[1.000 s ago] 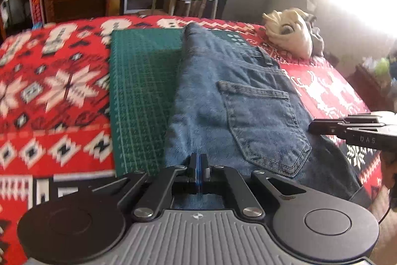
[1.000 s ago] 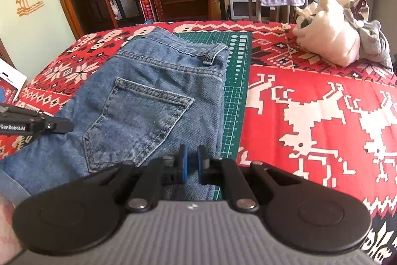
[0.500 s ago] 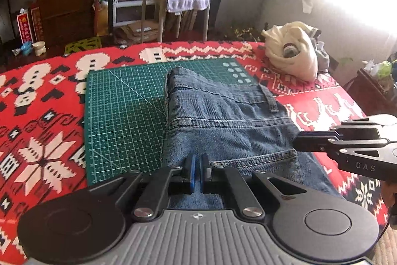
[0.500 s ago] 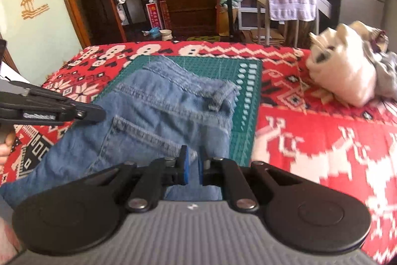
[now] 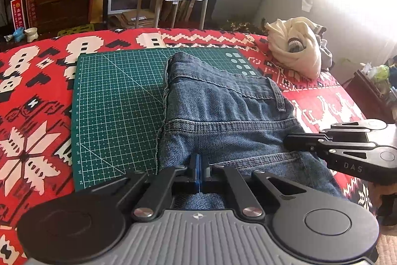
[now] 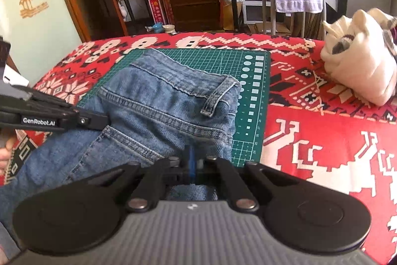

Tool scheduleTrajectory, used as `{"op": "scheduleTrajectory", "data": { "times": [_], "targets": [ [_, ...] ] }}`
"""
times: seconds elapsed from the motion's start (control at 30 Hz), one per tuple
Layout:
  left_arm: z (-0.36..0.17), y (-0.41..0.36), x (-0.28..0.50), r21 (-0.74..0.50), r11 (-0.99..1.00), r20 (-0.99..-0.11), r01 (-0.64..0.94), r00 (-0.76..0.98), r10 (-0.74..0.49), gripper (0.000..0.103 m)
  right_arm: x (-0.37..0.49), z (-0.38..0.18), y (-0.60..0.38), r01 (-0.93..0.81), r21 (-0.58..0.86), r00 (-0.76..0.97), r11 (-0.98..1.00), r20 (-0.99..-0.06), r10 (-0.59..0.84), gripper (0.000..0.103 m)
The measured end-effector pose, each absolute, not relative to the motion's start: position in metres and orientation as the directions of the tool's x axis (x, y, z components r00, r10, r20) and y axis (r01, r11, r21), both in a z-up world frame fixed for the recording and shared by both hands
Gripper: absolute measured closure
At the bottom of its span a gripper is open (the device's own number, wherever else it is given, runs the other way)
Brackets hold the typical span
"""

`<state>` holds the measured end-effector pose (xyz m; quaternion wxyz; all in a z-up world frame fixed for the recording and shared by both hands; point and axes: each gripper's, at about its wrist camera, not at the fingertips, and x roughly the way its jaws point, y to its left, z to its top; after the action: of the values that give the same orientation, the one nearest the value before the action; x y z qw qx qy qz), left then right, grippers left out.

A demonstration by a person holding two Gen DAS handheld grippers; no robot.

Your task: Fold clothes

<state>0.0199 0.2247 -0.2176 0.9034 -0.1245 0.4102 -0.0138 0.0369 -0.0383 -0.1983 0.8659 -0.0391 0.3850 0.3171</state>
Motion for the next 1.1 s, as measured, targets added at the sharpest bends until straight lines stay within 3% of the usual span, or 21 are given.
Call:
{"op": "scheduleTrajectory", "data": {
  "times": [0.77,0.97,1.1],
  "targets": [
    [-0.201,0.201,-0.050,-0.119,0.992,-0.739,-0.047,0.671,-0.056,0.100,-0.001,-0.187,-0.076,-0.518,0.128,0.519,0.846,-0.739,0.430,0.100],
    [-0.196,0.177,-0.068,-0.148,0.989,-0.723,0.014,0.681,-0.118,0.100,-0.042,-0.158,-0.069,-0.574,0.166,0.519,0.802,-0.684,0.513,0.100],
    [-0.208,0.169,-0.075,-0.141,0.990,-0.746,0.022,0.655,-0.121,0.098,-0.063,-0.161,-0.043,-0.640,0.167,0.461,0.750,-0.697,0.549,0.096]
  ]
}}
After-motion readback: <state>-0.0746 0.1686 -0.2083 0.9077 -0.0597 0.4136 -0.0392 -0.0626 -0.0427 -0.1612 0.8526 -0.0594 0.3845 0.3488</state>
